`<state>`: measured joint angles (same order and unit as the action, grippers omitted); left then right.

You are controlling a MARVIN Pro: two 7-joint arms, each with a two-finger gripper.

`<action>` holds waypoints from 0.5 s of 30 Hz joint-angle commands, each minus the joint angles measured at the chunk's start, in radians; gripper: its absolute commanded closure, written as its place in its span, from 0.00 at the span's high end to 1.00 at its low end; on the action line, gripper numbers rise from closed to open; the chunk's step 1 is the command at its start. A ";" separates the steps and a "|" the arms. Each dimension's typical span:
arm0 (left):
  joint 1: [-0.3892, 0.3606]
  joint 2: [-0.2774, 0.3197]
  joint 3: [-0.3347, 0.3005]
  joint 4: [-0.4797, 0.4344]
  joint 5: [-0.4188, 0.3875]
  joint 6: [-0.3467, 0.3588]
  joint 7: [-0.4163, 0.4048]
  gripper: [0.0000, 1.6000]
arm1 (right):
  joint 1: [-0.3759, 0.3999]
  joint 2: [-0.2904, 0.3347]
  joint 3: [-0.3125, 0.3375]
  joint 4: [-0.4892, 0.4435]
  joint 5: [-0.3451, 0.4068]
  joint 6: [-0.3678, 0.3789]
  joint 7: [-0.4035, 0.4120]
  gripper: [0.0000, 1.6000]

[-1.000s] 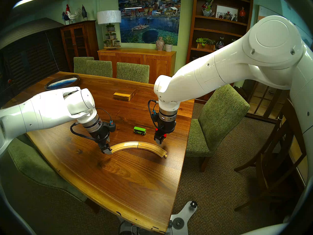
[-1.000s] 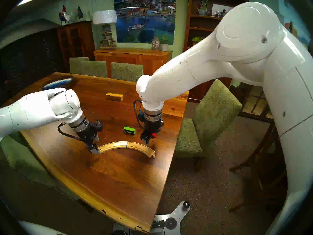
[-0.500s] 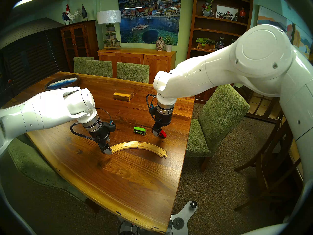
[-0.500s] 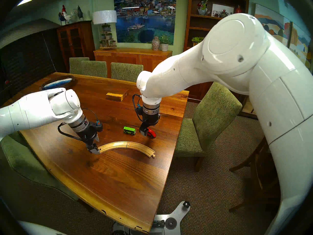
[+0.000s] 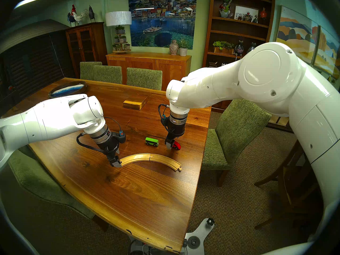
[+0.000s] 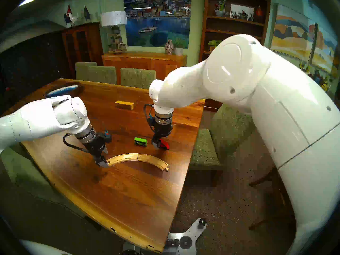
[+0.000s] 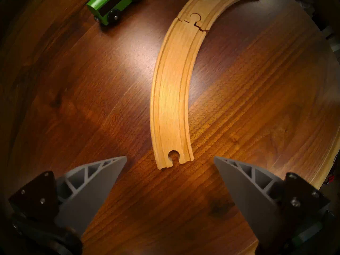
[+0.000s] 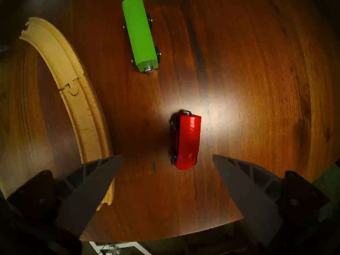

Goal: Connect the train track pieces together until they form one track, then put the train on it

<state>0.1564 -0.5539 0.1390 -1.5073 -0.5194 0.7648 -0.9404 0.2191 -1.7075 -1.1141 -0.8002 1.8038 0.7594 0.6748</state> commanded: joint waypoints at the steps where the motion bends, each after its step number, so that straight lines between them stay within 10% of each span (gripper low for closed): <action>1: -0.030 0.000 -0.025 0.002 -0.002 -0.001 0.003 1.00 | -0.028 -0.039 -0.024 0.118 -0.048 -0.002 0.094 1.00; 15: -0.030 0.000 -0.026 0.002 -0.002 -0.001 0.003 1.00 | -0.119 -0.092 -0.088 0.285 -0.108 -0.002 0.233 1.00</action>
<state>0.1567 -0.5540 0.1379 -1.5073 -0.5194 0.7652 -0.9402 0.1098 -1.7736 -1.1879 -0.5963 1.7208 0.7580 0.8632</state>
